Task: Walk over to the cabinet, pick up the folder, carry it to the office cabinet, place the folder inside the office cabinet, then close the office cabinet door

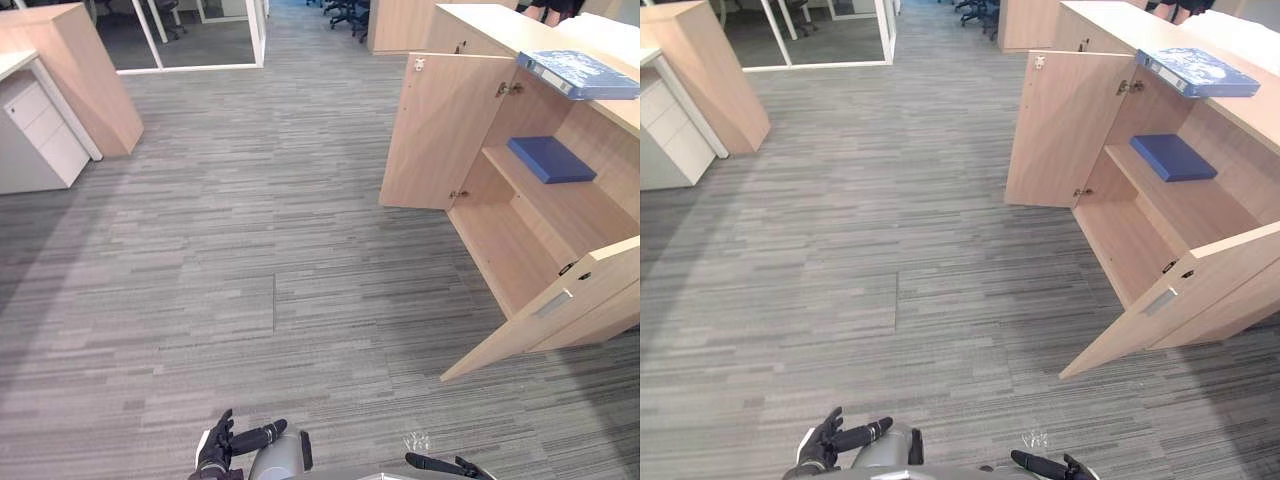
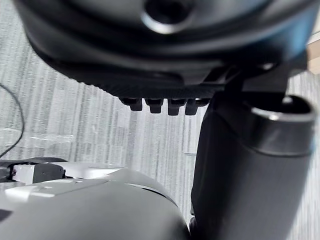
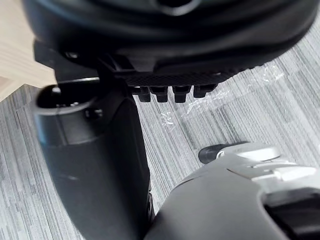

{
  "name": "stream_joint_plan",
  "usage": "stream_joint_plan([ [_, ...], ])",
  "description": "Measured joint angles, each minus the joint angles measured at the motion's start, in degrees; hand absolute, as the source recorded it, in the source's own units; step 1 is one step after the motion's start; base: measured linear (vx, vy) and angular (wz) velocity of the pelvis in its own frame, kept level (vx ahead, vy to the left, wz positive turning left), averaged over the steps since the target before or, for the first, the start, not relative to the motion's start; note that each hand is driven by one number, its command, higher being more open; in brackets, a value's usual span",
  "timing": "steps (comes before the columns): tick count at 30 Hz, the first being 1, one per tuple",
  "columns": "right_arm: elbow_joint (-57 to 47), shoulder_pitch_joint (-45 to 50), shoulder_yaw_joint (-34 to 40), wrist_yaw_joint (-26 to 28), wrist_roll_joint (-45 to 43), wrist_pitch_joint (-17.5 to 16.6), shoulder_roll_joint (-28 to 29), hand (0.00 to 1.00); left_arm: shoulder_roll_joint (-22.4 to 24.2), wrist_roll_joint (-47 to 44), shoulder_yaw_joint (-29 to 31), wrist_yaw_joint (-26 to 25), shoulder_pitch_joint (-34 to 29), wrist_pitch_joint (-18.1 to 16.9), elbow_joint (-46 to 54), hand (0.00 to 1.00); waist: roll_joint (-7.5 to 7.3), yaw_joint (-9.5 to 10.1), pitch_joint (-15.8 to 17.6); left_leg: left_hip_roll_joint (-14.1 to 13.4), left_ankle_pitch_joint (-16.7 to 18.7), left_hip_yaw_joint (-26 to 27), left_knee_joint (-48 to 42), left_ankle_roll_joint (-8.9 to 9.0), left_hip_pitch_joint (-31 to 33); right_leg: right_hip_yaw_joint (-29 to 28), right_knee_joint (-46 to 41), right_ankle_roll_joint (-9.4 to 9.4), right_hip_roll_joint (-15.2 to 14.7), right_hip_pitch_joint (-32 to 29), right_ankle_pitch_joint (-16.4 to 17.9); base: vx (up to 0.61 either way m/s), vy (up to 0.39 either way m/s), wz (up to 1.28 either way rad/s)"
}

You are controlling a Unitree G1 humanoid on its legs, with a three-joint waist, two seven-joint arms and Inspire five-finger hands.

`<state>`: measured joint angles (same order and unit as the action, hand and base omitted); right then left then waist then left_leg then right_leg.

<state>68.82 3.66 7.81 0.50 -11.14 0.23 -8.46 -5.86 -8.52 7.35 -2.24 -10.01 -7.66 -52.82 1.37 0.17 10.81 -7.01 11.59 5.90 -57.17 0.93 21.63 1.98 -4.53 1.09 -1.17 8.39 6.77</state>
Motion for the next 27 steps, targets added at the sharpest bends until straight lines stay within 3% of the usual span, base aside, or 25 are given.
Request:
stream_joint_plan([
  [2, 0.7, -0.8, 0.0, 0.0, 0.1, 0.8, -0.3, 1.00, 0.0, 0.0, -0.1, -0.3, 0.1, -0.1, 0.3, 1.00, -0.14, -0.01, -0.1, 0.2, -0.3, -0.4, 17.1, 1.68, 0.7, -0.8, -0.1, -2.44, -3.7, 0.5, 1.9, 0.25, 0.215, -0.15],
  [5, 0.8, -0.9, 0.1, 0.0, 0.3, 1.0, -0.6, 1.00, -0.2, 0.0, -0.1, -0.9, 0.2, 0.0, 0.3, 1.00, 0.22, -0.07, -0.2, -0.3, -5.7, -3.3, 44.2, 5.21, 0.0, -1.1, 0.3, -6.65, -7.7, 2.1, 5.7, 0.47, 0.422, -0.06],
  [6, 1.3, -0.9, 0.4, 0.0, 1.1, 1.0, -0.3, 1.00, -0.5, -0.1, 0.1, -1.1, 0.4, 0.2, 0.0, 1.00, -0.17, 0.08, -0.4, 0.0, -12.9, -1.9, 46.0, 6.91, -0.4, -1.0, 0.8, -8.01, -10.4, 4.5, 8.2, 0.47, 0.456, -0.13],
  [8, 2.6, -1.3, 3.0, 0.0, 2.2, 1.0, 0.8, 1.00, -1.2, -0.2, 0.2, -1.0, 0.3, -0.1, -0.2, 1.00, -2.28, 0.53, -1.6, 2.3, -13.6, -0.7, 41.8, 6.46, 0.8, -1.1, -0.1, -6.58, -13.2, 4.6, 8.5, 0.50, 0.418, -0.33],
  [9, 3.2, -1.3, 6.5, 0.8, 2.3, 0.9, 1.7, 1.00, -1.3, 0.3, 0.3, -1.2, 0.4, -0.1, -0.5, 1.00, -2.72, 0.85, -3.3, 4.2, -11.3, 0.1, 36.6, 2.18, 1.3, -1.8, -6.7, -6.02, -15.4, 2.3, 6.5, 0.54, 0.401, -0.43],
  [11, 3.1, -0.6, 9.1, 0.9, 2.6, 0.8, 3.2, 1.00, -2.1, 1.4, 0.8, -1.5, 0.3, 0.6, -2.0, 1.00, -4.92, 0.68, -4.8, 7.5, -7.9, 3.3, 35.2, -1.60, -2.9, -3.6, -16.5, -6.42, -20.0, 0.5, 3.9, 0.51, 0.366, -0.43],
  [12, 3.1, 0.0, 9.9, 1.0, 2.8, 0.9, 3.5, 1.00, -2.3, 1.7, 0.8, -1.8, 0.0, 0.8, -2.7, 1.00, -5.62, 0.81, -5.6, 9.4, -6.3, 4.8, 35.6, -3.06, -5.7, -4.2, -22.5, -5.06, -22.3, -1.4, 1.3, 0.56, 0.361, -0.52],
  [13, 1.7, 0.7, 10.3, 0.8, 4.0, 0.4, 3.8, 1.00, -2.3, 2.0, 0.8, -2.0, -0.9, 0.9, -2.7, 1.00, -5.83, 0.73, -6.6, 11.7, -5.1, 6.7, 37.9, -4.50, -9.4, -3.9, -32.1, -0.81, -25.5, -5.7, -4.1, 0.56, 0.356, -0.44],
  [14, 0.7, 0.6, 10.3, 0.5, 4.5, 0.2, 3.7, 1.00, -2.3, 2.0, 0.7, -2.1, -1.0, 0.9, -2.7, 1.00, -5.84, 0.61, -6.6, 12.7, -4.7, 7.5, 39.3, -5.21, -11.5, -3.1, -37.3, 1.87, -27.2, -7.9, -7.8, 0.53, 0.339, -0.34],
  [15, -0.9, 0.2, 10.9, 0.0, 4.6, -0.2, 3.3, 1.00, -2.3, 2.2, 0.4, -2.2, -1.0, 1.1, -2.7, 1.00, -5.90, -0.13, -6.3, 14.4, -4.6, 7.8, 41.9, -6.02, -15.7, 1.5, -48.8, 5.39, -30.2, -12.1, -10.1, 0.49, 0.297, -0.11],
  [16, -1.2, -0.1, 11.4, -0.5, 4.5, -0.3, 2.8, 1.00, -2.3, 2.2, -0.6, -2.2, -1.0, 1.5, -2.6, 1.00, -4.98, -0.72, -5.7, 14.9, -4.6, 7.6, 44.1, -6.06, -19.3, 7.0, -54.9, 6.41, -31.7, -13.5, -8.9, 0.55, 0.293, -0.19],
  [17, -1.7, -0.6, 11.3, -1.0, 4.5, 0.0, 2.3, 1.00, -2.2, 2.4, -2.9, -2.1, -1.0, 1.5, -2.7, 1.00, -3.67, -0.70, -4.9, 14.4, -4.6, 7.5, 46.8, -6.06, -23.9, 14.0, -58.8, 6.21, -31.5, -14.0, -5.0, 0.42, 0.195, -0.23],
  [18, -1.8, -0.9, 11.2, -1.1, 4.4, 0.2, 2.3, 1.00, -2.2, 2.4, -4.0, -1.9, -0.9, 1.5, -2.7, 1.00, -2.99, -0.73, -4.5, 14.0, -4.6, 7.5, 47.9, -6.06, -26.1, 17.3, -59.3, 5.22, -30.8, -14.2, -2.3, 0.37, 0.134, -0.44],
  [19, -2.3, -1.8, 11.3, -1.1, 4.0, 0.2, 2.1, 1.00, -2.2, 2.5, -5.3, -1.2, -0.5, 1.5, -3.1, 1.00, -1.64, -0.90, -3.3, 12.8, -4.5, 7.8, 49.4, -5.97, -29.3, 22.8, -57.2, 1.65, -28.3, -14.7, 3.5, 0.35, 0.058, -0.46],
  [20, -3.9, -2.9, 9.9, -1.1, 3.9, 0.2, 2.0, 1.00, -2.2, 2.5, -6.9, -0.8, -0.1, 1.7, -3.8, 1.00, -0.26, -1.58, -2.1, 11.1, -4.2, 8.6, 50.2, -5.11, -31.5, 28.9, -48.6, -2.06, -24.3, -15.9, 7.4, 0.32, 0.017, -0.44],
  [22, -5.6, -3.3, 7.8, -1.1, 3.9, 0.0, 2.3, 1.00, -2.5, 2.5, -7.5, -0.3, 0.0, 1.6, -3.7, 1.00, -0.28, -1.91, -1.7, 10.4, -3.5, 9.8, 51.2, -4.04, -32.7, 33.7, -37.8, -2.59, -21.7, -18.0, 7.4, 0.21, -0.040, -0.42],
  [24, -5.6, -4.8, 6.0, -1.5, 3.9, -0.4, 3.2, 1.00, -2.9, 2.5, -7.3, -0.5, 0.2, 1.6, -3.7, 1.00, -1.35, -1.79, -1.1, 10.3, -2.5, 12.8, 53.9, -2.40, -34.9, 38.1, -24.6, -1.70, -19.2, -20.4, 3.3, 0.24, -0.067, -0.52],
  [25, -5.6, -5.3, 5.6, -2.1, 3.9, -0.5, 3.8, 1.00, -2.9, 2.6, -6.9, -0.8, 0.1, 1.7, -3.9, 1.00, -1.64, -1.93, -0.9, 9.7, -1.5, 14.4, 55.6, -0.88, -36.6, 38.6, -19.9, 2.04, -17.2, -20.8, -2.7, 0.25, -0.093, -0.39],
  [26, -5.5, -5.2, 5.4, -2.1, 3.8, -0.5, 3.9, 1.00, -2.4, 2.7, -6.9, -1.1, 0.2, 1.9, -4.1, 1.00, -1.49, -2.04, -1.0, 8.4, -0.9, 15.1, 56.5, 0.20, -37.9, 38.6, -19.1, 4.91, -14.9, -20.5, -2.9, 0.36, -0.156, -0.51],
  [27, -5.3, -5.3, 4.2, -2.3, 3.9, -0.5, 3.6, 1.00, -1.8, 2.7, -6.4, -1.3, 0.0, 1.9, -4.2, 1.00, -0.67, -1.60, -1.1, 6.8, -0.5, 16.1, 56.5, 1.33, -38.5, 38.2, -18.2, 5.14, -12.4, -20.3, -2.2, 0.36, -0.207, -0.63],
])
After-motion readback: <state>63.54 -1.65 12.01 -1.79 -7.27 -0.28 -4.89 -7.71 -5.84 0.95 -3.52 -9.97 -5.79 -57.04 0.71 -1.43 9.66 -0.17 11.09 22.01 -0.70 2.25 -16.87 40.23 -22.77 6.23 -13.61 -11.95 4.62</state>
